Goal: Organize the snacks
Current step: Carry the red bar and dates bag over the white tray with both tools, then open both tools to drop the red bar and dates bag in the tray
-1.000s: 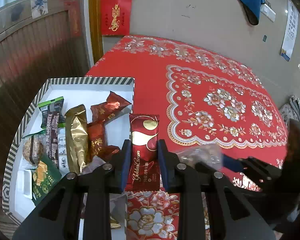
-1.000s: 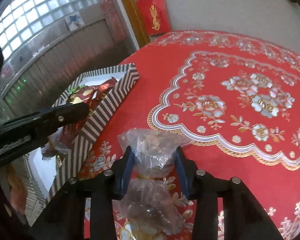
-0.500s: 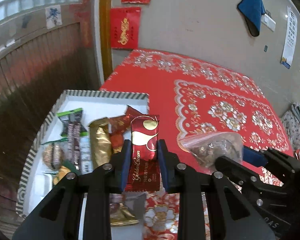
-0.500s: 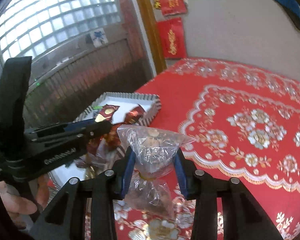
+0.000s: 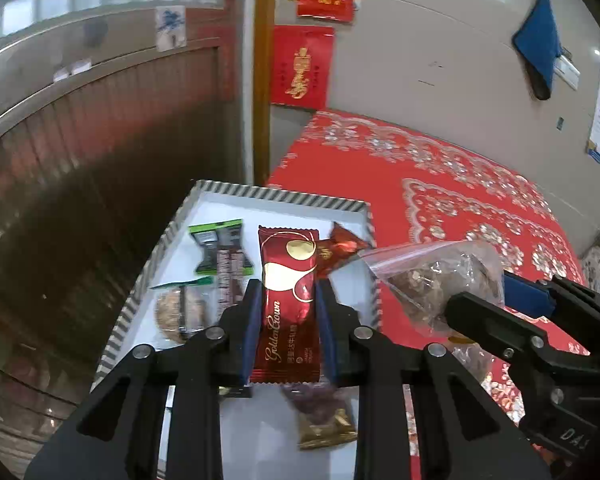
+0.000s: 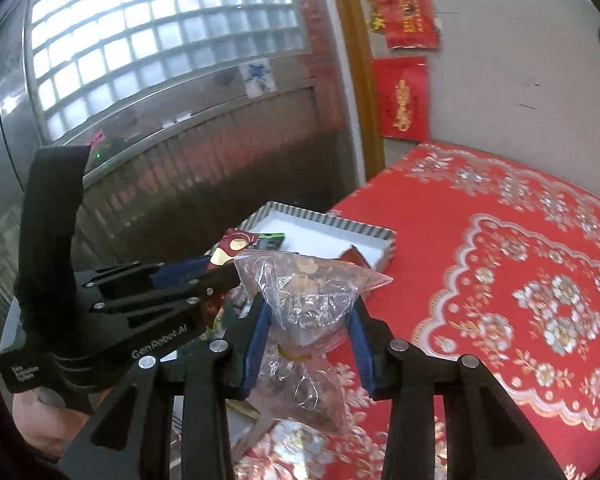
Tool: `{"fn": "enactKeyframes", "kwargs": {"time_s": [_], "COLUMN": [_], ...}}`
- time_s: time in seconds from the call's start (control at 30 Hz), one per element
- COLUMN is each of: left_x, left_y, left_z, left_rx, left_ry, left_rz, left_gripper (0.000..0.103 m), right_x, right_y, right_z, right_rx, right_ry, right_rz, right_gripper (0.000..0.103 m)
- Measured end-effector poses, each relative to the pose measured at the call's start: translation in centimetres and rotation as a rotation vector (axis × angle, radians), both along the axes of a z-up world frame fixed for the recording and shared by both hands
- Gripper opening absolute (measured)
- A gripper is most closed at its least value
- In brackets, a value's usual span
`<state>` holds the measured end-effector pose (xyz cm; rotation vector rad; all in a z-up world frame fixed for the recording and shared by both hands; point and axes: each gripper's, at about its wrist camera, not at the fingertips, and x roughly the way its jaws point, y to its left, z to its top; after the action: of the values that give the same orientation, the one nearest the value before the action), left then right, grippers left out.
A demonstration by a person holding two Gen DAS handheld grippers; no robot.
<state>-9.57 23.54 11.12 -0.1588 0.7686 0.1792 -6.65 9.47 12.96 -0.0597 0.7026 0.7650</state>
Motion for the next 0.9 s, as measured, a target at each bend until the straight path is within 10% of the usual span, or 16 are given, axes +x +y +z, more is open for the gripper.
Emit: {"fn": "enactKeyframes", "kwargs": {"time_s": [0.9], "left_x": [-0.8], "left_y": [6.9], "left_z": [-6.3], "left_rx": [-0.044], "left_ry": [0.123], "left_rz": [0.117], "left_gripper": [0.024], "right_x": [5.2], "right_y": [9.9], "right_z": [-7.2], "right_rx": [-0.011], "right_ry": [0.217], "right_rz": [0.088], "right_gripper": [0.04]}}
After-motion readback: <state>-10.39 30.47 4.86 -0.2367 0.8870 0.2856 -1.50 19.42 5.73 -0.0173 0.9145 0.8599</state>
